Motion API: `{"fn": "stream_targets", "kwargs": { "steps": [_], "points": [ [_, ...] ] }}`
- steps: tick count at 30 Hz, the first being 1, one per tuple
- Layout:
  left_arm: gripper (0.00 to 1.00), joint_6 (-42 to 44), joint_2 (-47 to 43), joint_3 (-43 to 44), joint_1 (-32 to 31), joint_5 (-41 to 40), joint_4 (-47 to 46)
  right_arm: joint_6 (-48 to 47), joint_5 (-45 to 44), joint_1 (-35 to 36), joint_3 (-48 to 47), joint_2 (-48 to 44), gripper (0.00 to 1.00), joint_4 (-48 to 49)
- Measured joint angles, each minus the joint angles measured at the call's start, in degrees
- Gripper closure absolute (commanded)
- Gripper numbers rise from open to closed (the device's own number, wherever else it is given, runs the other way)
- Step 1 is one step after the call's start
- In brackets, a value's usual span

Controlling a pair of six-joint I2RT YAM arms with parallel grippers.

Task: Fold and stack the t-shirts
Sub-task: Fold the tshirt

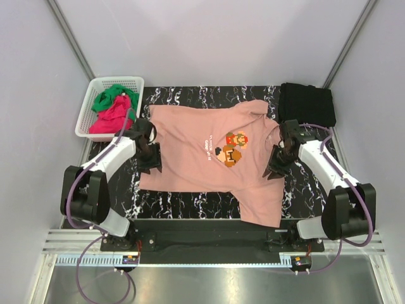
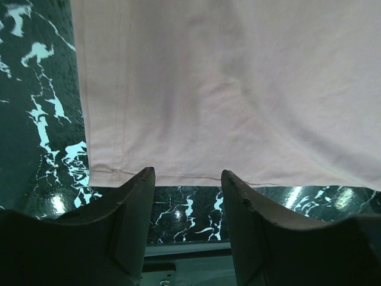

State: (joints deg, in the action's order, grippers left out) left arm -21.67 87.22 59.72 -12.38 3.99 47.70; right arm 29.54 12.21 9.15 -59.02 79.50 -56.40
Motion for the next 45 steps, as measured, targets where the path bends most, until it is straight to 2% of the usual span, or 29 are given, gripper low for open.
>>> {"fn": "stream_targets", "kwargs": {
  "steps": [8,19,31,32,33,35,38,39,45],
  "points": [
    [0.47,-1.9,0.02,-4.83,-0.11,-0.15,-1.31,1.86,-0.11,2.69,3.74,0.0,0.67,0.87],
    [0.47,-2.38,5.11,-4.2,-0.11,-1.92,-4.94,1.77,-2.71,3.23,3.76,5.66,0.67,4.52],
    [0.47,-3.08,6.38,-4.63,-0.11,-2.56,-7.41,1.77,-5.35,3.74,5.6,10.54,0.69,8.92],
    [0.49,-3.3,6.4,-4.83,-0.11,-2.75,-7.52,1.77,-5.64,3.82,5.6,10.84,0.7,9.01],
    [0.53,-3.48,6.4,-5.05,-0.11,-2.99,-7.52,1.79,-5.9,3.89,5.6,11.15,0.81,9.09],
    [0.69,-3.78,6.4,-5.44,-0.11,-3.32,-7.58,1.57,-6.62,4.02,5.6,11.78,0.98,9.25],
    [0.93,-4.46,6.29,-5.97,-0.09,-4.0,-7.52,2.01,-7.06,4.26,5.6,12.68,1.0,9.27],
    [0.97,-4.61,6.16,-6.12,-0.09,-4.04,-7.56,2.1,-7.19,4.39,5.68,12.72,1.0,9.27],
    [1.0,-4.98,3.96,-8.31,-0.22,-4.04,-8.61,2.99,-8.33,4.92,7.67,12.22,1.0,9.6]
  ]
}}
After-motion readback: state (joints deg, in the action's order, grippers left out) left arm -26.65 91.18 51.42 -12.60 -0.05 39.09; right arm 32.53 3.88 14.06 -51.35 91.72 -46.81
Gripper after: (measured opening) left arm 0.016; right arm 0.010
